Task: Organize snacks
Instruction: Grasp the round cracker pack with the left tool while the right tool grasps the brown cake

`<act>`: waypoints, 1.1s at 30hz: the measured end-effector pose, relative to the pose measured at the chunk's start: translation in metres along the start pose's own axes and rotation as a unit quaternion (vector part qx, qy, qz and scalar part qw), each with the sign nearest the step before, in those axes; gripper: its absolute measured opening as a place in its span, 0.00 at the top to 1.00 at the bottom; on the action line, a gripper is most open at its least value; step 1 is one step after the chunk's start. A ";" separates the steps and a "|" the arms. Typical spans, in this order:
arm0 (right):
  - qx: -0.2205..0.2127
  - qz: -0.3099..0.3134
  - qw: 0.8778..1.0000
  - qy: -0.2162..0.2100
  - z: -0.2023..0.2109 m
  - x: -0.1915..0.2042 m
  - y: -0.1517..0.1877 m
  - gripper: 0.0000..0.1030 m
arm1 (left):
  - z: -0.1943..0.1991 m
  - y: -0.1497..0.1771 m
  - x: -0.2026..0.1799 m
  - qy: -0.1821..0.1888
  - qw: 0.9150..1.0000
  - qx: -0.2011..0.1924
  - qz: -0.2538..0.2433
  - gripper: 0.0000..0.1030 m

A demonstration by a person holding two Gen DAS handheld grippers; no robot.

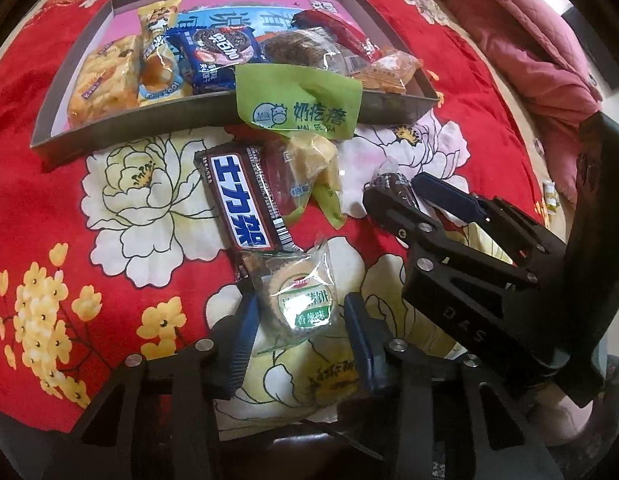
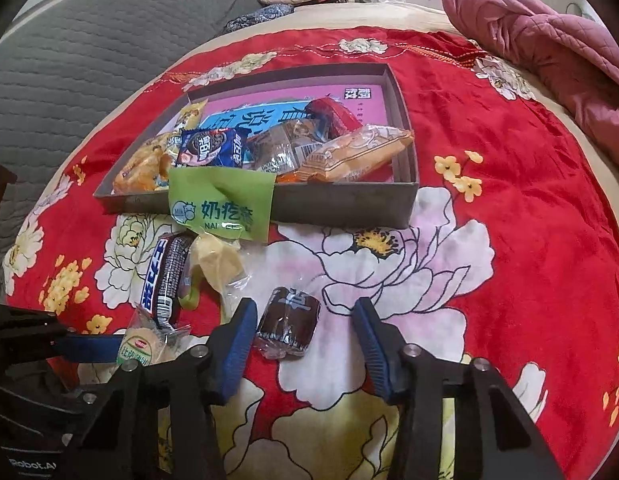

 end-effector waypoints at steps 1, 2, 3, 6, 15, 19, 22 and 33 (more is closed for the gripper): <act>0.000 0.005 1.000 -0.001 -0.002 0.002 0.000 0.55 | -0.001 0.000 0.001 -0.001 1.000 0.000 0.002 0.57; 0.000 0.009 1.000 -0.002 -0.003 0.003 0.000 0.56 | -0.002 0.001 0.001 -0.001 1.000 0.002 0.004 0.58; 0.001 0.014 1.000 -0.001 -0.003 0.005 0.000 0.57 | -0.004 0.000 0.001 -0.002 1.000 0.002 0.004 0.58; 0.003 0.034 0.999 0.013 -0.007 0.009 0.003 0.58 | -0.007 0.001 0.002 -0.003 1.000 0.002 0.006 0.59; 0.000 0.009 1.000 -0.006 -0.004 0.001 0.003 0.73 | -0.007 0.001 0.006 0.023 1.000 0.000 0.013 0.65; -0.002 -0.001 1.000 -0.012 0.000 -0.002 0.001 0.73 | -0.003 0.004 0.007 0.030 0.999 0.001 0.014 0.65; -0.012 -0.004 1.000 -0.016 0.005 -0.003 -0.001 0.73 | 0.003 0.007 0.005 0.036 0.999 0.001 0.015 0.65; -0.059 -0.031 0.996 -0.051 0.029 -0.005 -0.017 0.73 | 0.037 0.002 0.007 0.039 0.999 -0.030 0.013 0.65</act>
Point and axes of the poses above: each gripper's, at about its wrist camera, not at the fingertips, and z roughly against the way its jaws point, x to its left, y to its underside, the point moved 10 cm from there along -z, roughly the way its jaws point, and after that the axes turned 13 degrees about y, right-handed, at the moved point
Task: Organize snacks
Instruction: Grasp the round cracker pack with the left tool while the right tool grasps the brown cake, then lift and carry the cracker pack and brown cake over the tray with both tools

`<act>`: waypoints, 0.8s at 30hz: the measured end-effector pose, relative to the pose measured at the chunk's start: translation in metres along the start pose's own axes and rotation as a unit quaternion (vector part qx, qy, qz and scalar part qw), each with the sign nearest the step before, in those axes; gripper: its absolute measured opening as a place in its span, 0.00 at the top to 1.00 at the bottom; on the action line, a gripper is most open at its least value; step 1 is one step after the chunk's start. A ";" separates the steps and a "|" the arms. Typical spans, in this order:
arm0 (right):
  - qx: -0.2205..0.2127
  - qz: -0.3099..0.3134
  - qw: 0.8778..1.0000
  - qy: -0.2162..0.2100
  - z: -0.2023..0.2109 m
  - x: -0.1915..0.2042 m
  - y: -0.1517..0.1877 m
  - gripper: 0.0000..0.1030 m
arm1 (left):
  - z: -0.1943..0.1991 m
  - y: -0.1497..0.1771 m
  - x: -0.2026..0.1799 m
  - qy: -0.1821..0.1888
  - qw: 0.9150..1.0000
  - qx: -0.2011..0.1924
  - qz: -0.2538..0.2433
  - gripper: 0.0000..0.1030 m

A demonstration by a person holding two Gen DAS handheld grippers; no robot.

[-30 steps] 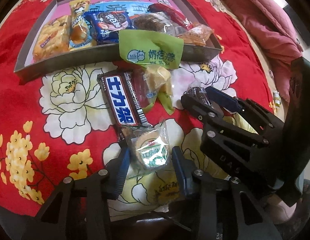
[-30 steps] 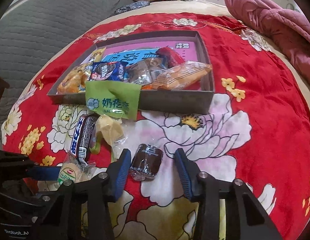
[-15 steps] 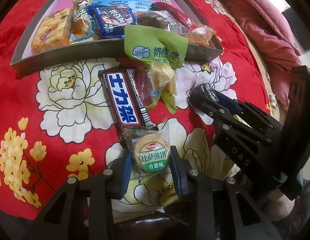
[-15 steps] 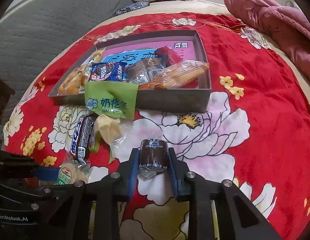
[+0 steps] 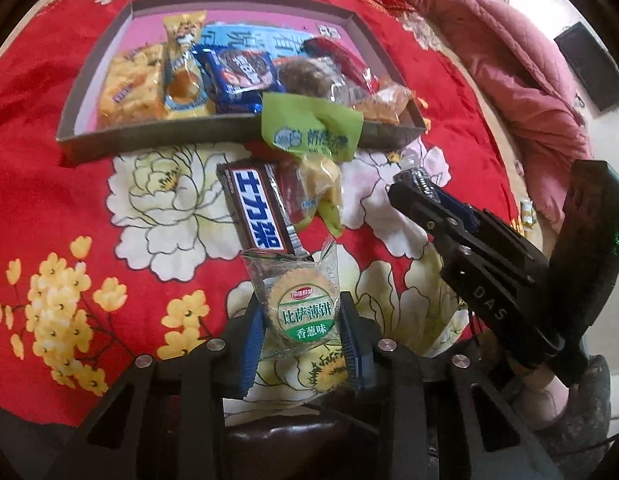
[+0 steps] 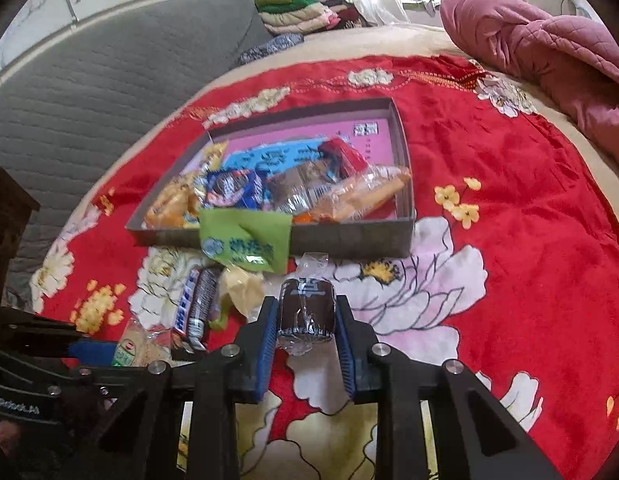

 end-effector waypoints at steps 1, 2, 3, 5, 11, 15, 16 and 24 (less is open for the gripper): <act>-0.004 -0.001 1.000 -0.003 0.002 0.000 -0.001 0.73 | 0.001 0.000 0.000 0.000 1.000 -0.002 0.000 0.65; -0.009 -0.003 1.000 -0.008 0.004 0.001 -0.003 0.73 | 0.004 -0.001 0.001 -0.002 1.000 -0.004 0.000 0.65; -0.013 -0.004 1.000 -0.010 0.006 0.002 -0.005 0.73 | 0.004 -0.002 0.001 -0.004 1.000 -0.007 0.000 0.65; -0.020 -0.004 1.000 -0.017 0.009 0.005 -0.008 0.73 | 0.008 -0.005 0.003 -0.007 1.000 -0.014 0.001 0.65; -0.027 -0.003 1.000 -0.016 0.011 0.005 -0.010 0.73 | 0.021 -0.013 0.008 -0.015 0.999 -0.037 0.002 0.65; -0.041 -0.004 0.999 -0.017 0.016 0.006 -0.015 0.73 | 0.030 -0.020 0.013 -0.016 0.998 -0.054 0.006 0.65; -0.044 -0.003 0.999 -0.017 0.016 0.007 -0.017 0.73 | 0.031 -0.022 0.013 -0.018 0.998 -0.058 0.005 0.65; -0.066 0.006 0.998 -0.018 0.022 0.013 -0.025 0.73 | 0.046 -0.037 0.025 -0.023 0.996 -0.087 0.015 0.65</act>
Point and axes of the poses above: each gripper's, at about its wrist camera, not at the fingertips, and z roughly against the way its jaws point, x to its left, y to its underside, the point moved 10 cm from there along -z, roughly the way its jaws point, and after that the axes turned 13 degrees about y, right-handed, at the moved point
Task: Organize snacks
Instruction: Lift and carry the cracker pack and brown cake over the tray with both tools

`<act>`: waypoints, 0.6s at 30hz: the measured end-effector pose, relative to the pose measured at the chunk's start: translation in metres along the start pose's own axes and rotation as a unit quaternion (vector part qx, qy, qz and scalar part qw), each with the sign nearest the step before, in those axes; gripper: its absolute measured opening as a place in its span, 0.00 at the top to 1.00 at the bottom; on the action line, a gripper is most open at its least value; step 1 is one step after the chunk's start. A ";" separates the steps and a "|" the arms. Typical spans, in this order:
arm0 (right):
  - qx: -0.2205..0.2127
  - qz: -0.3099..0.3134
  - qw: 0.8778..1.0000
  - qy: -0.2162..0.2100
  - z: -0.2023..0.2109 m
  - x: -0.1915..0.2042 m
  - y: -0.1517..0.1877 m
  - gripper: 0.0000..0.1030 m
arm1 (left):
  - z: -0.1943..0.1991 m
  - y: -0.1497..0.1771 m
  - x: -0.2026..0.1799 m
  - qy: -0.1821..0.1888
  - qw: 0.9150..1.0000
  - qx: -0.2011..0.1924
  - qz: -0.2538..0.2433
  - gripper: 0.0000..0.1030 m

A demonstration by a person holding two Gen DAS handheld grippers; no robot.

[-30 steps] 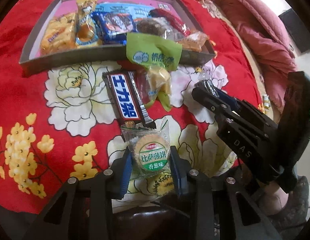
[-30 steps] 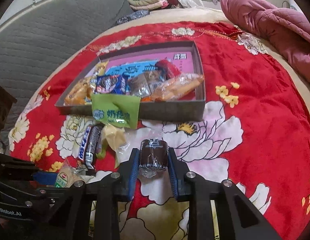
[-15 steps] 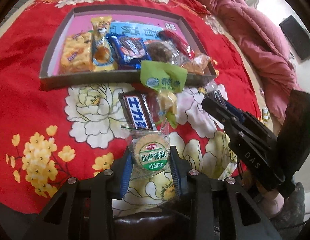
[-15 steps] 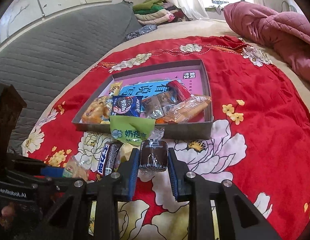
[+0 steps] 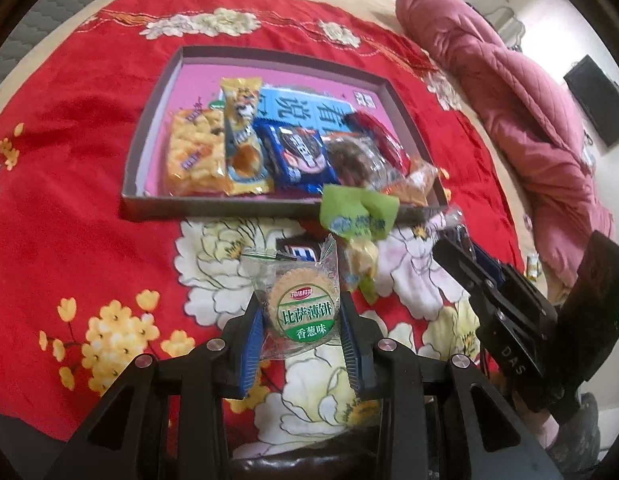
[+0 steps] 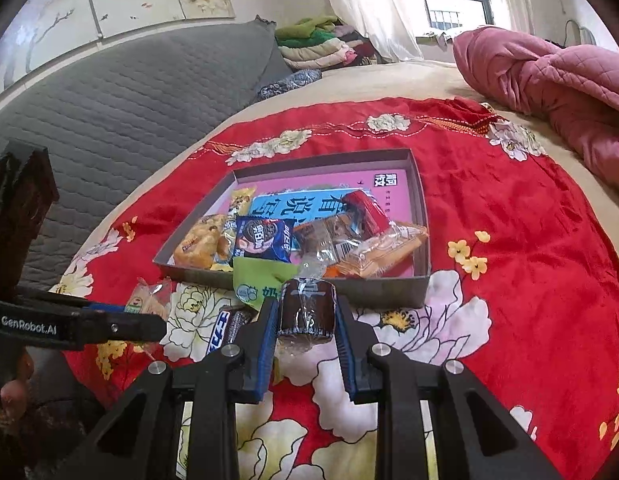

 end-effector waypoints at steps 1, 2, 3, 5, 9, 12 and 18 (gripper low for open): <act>-0.001 -0.001 1.000 0.000 0.000 0.000 -0.001 0.73 | 0.001 -0.002 0.001 0.000 1.000 -0.002 0.001 0.65; -0.002 -0.001 1.000 0.001 0.000 0.000 -0.002 0.73 | 0.001 -0.004 0.003 0.000 1.000 -0.005 0.003 0.65; -0.002 -0.002 1.000 0.002 -0.001 0.000 -0.003 0.73 | 0.002 -0.005 0.005 -0.001 1.000 -0.008 0.006 0.65; -0.003 -0.005 1.000 0.002 -0.002 0.000 -0.004 0.73 | 0.003 -0.008 0.008 -0.002 1.000 -0.011 0.009 0.65; -0.011 -0.008 1.000 -0.001 -0.001 0.001 -0.008 0.73 | 0.005 -0.014 0.014 -0.005 1.000 -0.021 0.015 0.65; -0.019 -0.005 1.000 0.001 -0.001 0.003 -0.013 0.73 | 0.006 -0.018 0.019 -0.006 0.999 -0.028 0.018 0.65; -0.029 0.002 1.000 0.004 -0.002 0.006 -0.019 0.73 | 0.011 -0.031 0.024 -0.015 0.999 -0.043 0.019 0.65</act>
Point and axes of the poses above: each gripper's, at about its wrist camera, not at the fingertips, and z roughly against the way its jaws point, x to its left, y to its underside, the point moved 10 cm from there along -z, roughly the way its jaws point, and after that the axes turned 13 degrees about y, right-handed, at the moved point
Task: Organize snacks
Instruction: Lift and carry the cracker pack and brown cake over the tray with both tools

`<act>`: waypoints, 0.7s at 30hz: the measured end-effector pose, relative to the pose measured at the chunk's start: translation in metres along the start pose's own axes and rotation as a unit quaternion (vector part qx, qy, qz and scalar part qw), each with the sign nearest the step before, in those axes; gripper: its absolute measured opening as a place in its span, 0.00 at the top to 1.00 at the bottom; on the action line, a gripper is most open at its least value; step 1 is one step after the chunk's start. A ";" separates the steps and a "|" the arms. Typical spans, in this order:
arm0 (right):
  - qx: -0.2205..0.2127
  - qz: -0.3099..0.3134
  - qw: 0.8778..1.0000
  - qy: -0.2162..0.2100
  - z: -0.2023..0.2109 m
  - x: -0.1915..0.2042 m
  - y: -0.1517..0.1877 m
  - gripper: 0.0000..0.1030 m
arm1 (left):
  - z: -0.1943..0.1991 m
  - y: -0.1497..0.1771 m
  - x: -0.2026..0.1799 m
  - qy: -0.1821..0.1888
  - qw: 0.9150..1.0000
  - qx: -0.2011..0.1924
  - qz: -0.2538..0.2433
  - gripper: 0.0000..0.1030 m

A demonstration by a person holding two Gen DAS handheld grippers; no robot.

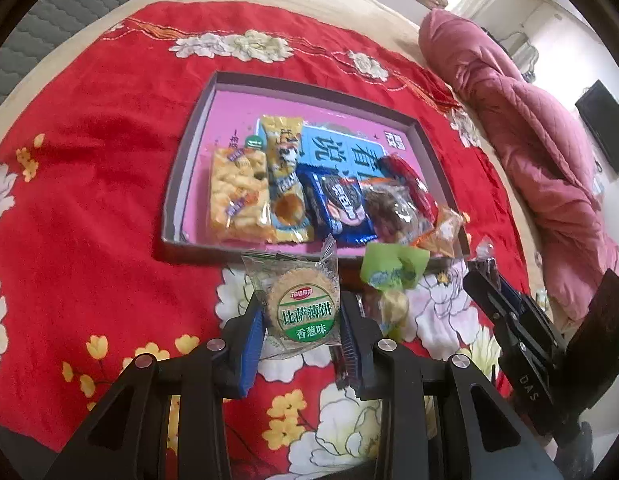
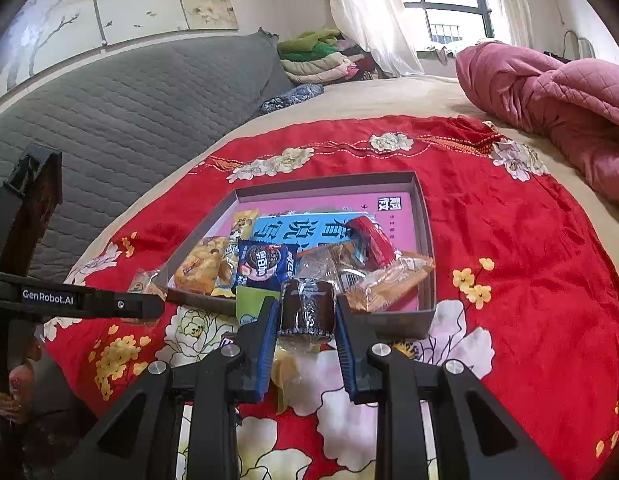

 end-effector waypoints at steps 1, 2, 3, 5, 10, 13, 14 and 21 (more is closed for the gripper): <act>-0.001 -0.001 1.000 0.001 -0.001 0.000 -0.001 0.73 | 0.000 -0.002 0.001 0.000 1.000 -0.002 0.002 0.65; -0.003 -0.002 1.000 0.000 -0.002 -0.001 -0.003 0.73 | 0.000 -0.004 0.002 -0.002 1.000 -0.003 0.002 0.65; -0.004 -0.005 1.000 0.002 -0.003 -0.002 -0.005 0.73 | -0.001 -0.006 0.003 -0.003 1.000 -0.004 0.003 0.65; -0.007 -0.007 1.000 0.004 -0.004 -0.004 -0.008 0.73 | -0.001 -0.009 0.005 -0.006 1.000 -0.006 0.003 0.65; -0.013 -0.012 1.000 0.005 -0.009 -0.004 -0.016 0.73 | -0.005 -0.017 0.005 -0.010 1.000 -0.011 0.002 0.65; -0.015 -0.016 1.000 0.002 -0.015 -0.001 -0.021 0.73 | -0.005 -0.019 0.002 -0.013 1.000 -0.009 0.000 0.65; -0.015 -0.017 1.000 -0.001 -0.017 0.000 -0.022 0.73 | -0.006 -0.020 0.002 -0.014 1.000 -0.009 -0.002 0.65; -0.018 -0.033 0.999 -0.002 -0.021 -0.009 -0.024 0.73 | -0.012 -0.029 0.001 -0.019 1.000 -0.008 -0.004 0.65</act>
Point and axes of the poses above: each gripper's, at about its wrist camera, not at the fingertips, and z roughly against the way its jaws point, x to its left, y to its underside, the point moved 10 cm from there along -z, roughly the way its jaws point, and after that the axes turned 13 degrees about y, right-handed, at the moved point
